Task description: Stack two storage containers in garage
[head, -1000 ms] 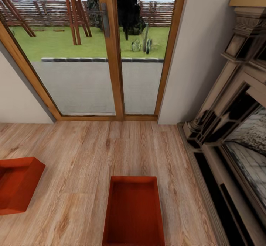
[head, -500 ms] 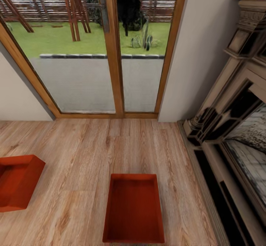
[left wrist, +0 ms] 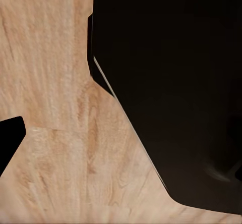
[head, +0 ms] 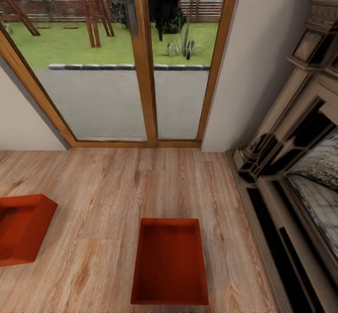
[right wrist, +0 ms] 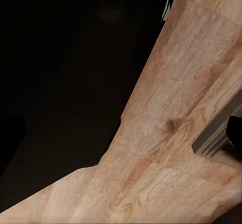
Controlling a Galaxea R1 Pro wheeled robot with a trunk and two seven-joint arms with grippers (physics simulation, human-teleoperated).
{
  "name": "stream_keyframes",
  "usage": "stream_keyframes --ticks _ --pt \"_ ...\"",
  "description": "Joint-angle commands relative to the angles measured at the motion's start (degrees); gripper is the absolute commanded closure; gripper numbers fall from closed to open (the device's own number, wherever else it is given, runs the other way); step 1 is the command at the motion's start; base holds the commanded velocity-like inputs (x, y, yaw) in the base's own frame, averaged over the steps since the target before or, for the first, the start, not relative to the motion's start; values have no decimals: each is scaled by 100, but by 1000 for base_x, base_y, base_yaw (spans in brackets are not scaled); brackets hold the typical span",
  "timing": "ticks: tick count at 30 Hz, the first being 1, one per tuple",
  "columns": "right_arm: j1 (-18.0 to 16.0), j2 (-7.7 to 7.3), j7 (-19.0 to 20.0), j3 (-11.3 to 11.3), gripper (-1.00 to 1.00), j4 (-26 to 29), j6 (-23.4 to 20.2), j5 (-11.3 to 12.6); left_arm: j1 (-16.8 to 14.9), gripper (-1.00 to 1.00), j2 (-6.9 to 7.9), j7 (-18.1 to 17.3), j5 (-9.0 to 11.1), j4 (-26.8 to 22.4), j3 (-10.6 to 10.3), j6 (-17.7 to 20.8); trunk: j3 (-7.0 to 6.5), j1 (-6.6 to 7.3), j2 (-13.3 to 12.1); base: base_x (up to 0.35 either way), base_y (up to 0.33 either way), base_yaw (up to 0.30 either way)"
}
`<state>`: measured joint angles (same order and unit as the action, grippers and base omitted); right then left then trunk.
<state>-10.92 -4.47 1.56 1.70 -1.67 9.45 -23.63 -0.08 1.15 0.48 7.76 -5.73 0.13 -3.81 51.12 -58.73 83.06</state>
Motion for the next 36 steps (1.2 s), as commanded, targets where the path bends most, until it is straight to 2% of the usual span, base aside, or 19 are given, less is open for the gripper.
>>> stream_keyframes --ticks 1,17,33,36 --pt "-7 -5 11 20 -100 -18 34 -19 -1 -100 -1 5 41 1 -3 -15 12 0 2 0 0 0" --pt "-7 -9 11 16 -100 -18 31 -26 -1 -100 -15 5 48 -1 0 -15 156 0 2 0 0 0" --pt "-7 -2 11 19 -100 -18 31 -18 -1 -100 8 14 128 94 51 -15 301 0 2 0 0 0" --pt "-7 -1 11 18 -100 -18 31 -19 -1 -100 8 14 192 92 50 -15 328 0 2 0 0 0"
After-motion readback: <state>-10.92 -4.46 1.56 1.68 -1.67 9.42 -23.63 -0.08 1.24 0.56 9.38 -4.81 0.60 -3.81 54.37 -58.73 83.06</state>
